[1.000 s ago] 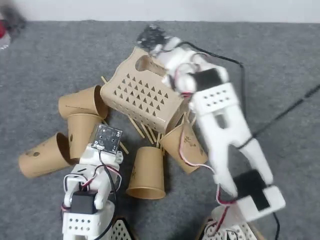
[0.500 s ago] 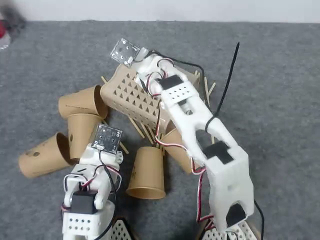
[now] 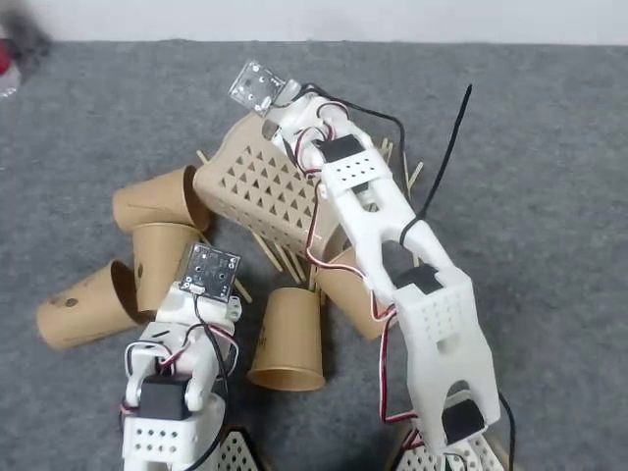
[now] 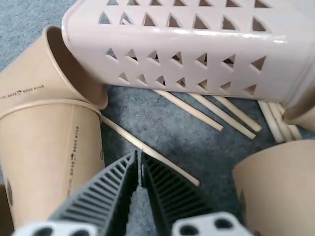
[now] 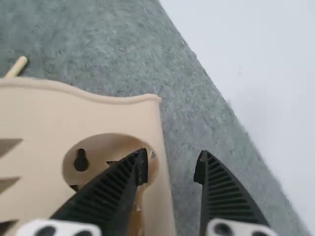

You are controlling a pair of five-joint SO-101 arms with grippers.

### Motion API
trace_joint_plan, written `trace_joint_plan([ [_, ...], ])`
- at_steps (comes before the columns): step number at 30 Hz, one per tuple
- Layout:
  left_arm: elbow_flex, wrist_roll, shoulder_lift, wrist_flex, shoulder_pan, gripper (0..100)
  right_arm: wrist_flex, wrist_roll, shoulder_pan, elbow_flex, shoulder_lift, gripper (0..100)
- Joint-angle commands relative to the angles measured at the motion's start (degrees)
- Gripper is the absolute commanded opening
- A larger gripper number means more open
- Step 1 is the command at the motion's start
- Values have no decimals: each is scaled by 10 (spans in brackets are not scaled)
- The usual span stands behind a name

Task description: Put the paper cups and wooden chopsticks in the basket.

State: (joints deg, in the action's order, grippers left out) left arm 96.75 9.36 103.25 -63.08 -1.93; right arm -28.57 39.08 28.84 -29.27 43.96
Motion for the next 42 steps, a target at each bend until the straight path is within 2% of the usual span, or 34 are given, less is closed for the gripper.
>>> trace_joint_plan([
  [1, -2, 2, 9, -1, 4, 13, -7, 42, -9, -3, 26, 176],
  [3, -2, 2, 9, 0, 4, 13, -7, 43, -8, -4, 29, 113],
  [5, -2, 2, 9, 0, 4, 13, -7, 44, -5, -11, 25, 0],
  [7, -2, 2, 9, 0, 5, 13, -8, 44, 0, -27, 25, 28],
  [10, -2, 2, 9, 0, 5, 13, -27, 44, 0, -54, 25, 9],
  [14, -2, 2, 9, 0, 5, 13, -158, 44, 1, -141, 24, 7],
  [19, -2, 2, 9, 0, 5, 13, -356, 40, 2, -349, 24, 7],
  [23, -2, 2, 9, 0, 4, 13, -432, 40, 1, -461, 36, 9],
  [25, -2, 2, 9, 0, 3, 13, -450, 40, 0, -468, 49, 31],
  [30, -2, 2, 9, 0, 2, 13, -465, 29, 1, -472, 90, 199],
  [42, -2, 2, 9, 0, 4, 13, -393, 30, 9, -472, 180, 202],
])
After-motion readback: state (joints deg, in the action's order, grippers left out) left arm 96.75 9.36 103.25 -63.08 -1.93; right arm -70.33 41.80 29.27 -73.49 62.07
